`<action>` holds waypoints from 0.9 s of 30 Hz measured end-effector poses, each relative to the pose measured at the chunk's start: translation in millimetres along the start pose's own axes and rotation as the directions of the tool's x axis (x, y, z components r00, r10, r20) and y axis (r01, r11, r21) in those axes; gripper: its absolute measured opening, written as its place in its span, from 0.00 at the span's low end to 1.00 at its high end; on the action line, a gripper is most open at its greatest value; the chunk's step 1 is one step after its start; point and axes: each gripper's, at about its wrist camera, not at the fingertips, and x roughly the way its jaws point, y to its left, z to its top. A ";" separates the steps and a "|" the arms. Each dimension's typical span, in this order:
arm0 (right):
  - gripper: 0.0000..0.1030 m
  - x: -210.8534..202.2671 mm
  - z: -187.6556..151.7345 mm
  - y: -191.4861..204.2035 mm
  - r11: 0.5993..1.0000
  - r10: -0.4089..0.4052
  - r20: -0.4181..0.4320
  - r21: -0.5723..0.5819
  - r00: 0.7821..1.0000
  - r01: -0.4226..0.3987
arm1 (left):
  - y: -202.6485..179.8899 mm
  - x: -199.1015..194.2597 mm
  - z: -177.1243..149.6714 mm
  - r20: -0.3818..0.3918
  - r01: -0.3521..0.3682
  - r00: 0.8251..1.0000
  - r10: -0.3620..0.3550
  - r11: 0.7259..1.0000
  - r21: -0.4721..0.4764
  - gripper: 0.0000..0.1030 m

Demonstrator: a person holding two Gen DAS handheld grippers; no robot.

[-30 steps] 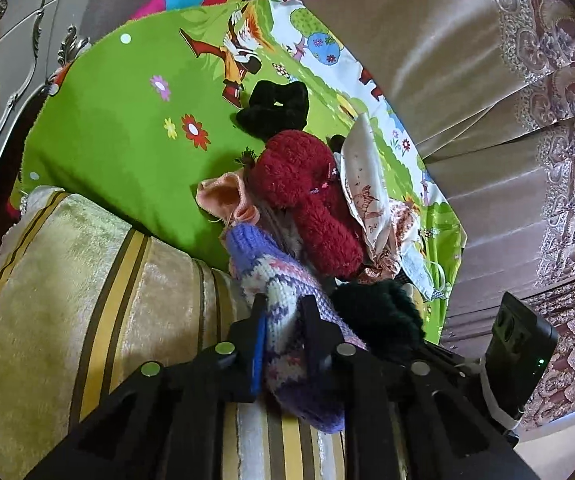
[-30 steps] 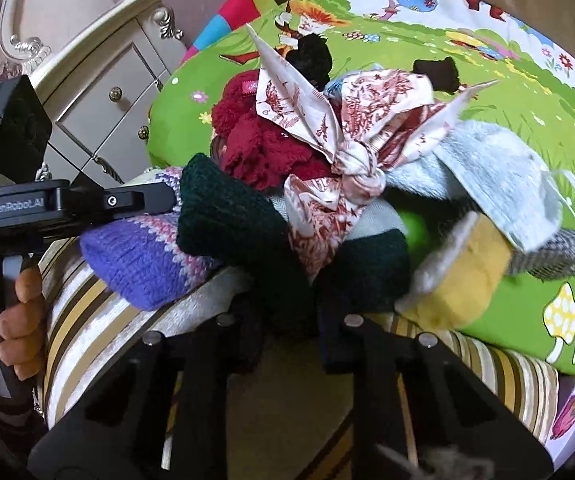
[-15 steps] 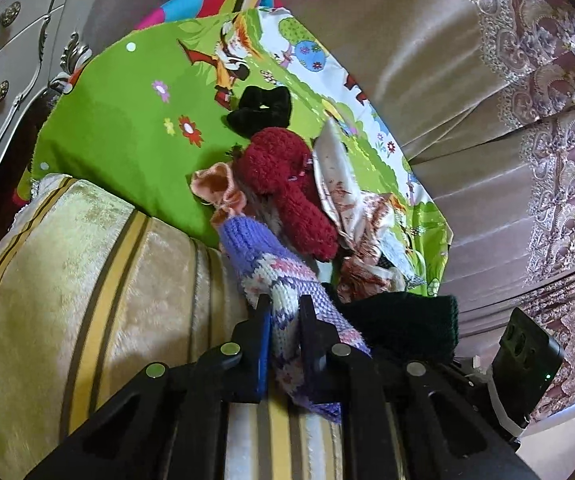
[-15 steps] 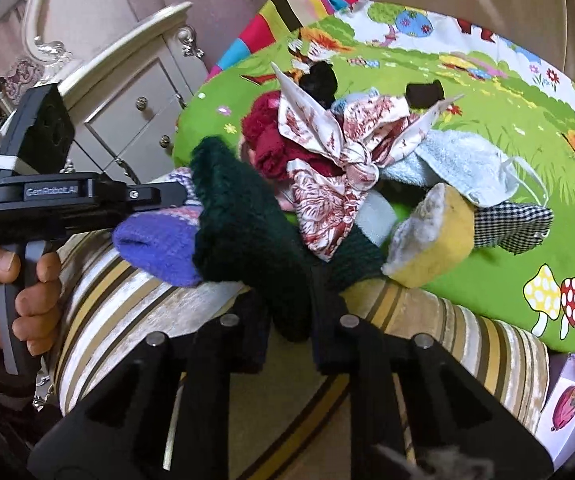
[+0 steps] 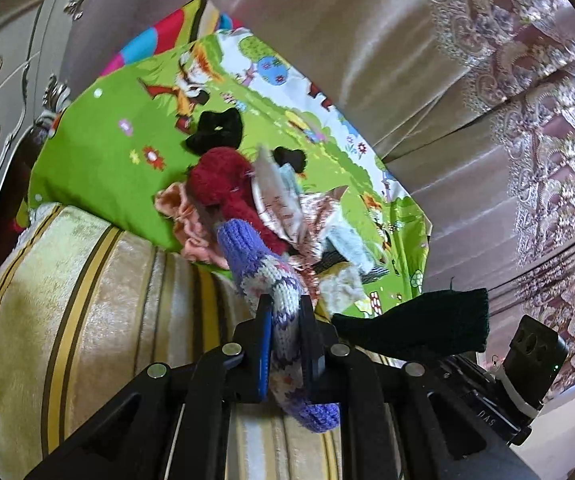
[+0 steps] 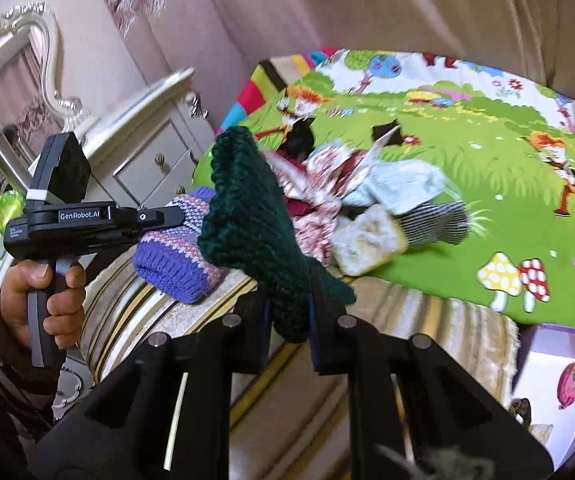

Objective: Organize soft objects
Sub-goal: 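Carry the sock and the green knit toward the purple-edged box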

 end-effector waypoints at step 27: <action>0.18 -136.3 -96.0 -152.4 0.873 -0.370 0.028 0.353 0.929 0.337 | -163.7 64.5 -33.3 -0.180 0.172 0.976 -0.120 0.934 0.312 0.12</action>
